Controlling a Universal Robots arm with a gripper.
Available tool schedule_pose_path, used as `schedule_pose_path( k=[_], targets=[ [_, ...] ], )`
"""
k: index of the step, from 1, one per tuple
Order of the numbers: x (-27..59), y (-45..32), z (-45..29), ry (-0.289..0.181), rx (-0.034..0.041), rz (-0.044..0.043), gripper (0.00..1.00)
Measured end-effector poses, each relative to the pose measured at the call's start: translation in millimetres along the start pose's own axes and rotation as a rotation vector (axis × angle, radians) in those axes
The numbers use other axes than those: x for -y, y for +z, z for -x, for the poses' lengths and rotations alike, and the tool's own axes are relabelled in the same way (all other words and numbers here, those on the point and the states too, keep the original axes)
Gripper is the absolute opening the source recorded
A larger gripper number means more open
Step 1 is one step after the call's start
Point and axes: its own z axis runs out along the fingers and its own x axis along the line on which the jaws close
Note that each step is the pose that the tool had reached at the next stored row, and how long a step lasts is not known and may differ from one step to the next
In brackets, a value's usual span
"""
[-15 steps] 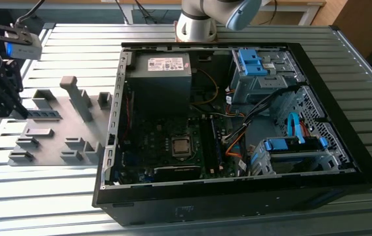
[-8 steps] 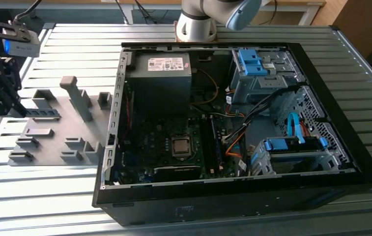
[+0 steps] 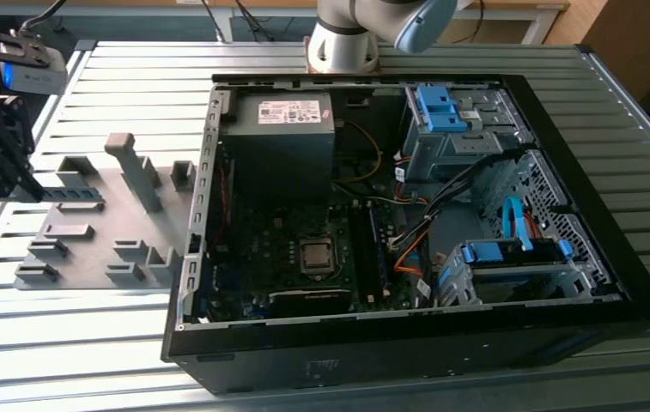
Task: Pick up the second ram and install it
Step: 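Pick up the second ram and move it above second insertion slot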
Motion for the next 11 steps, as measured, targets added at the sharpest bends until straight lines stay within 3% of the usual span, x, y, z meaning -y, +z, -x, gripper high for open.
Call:
schedule_pose_path(
  k=[11],
  targets=[
    [-0.1, -8.1, 0.2, 0.0, 0.0, 0.0, 0.14]
  ],
)
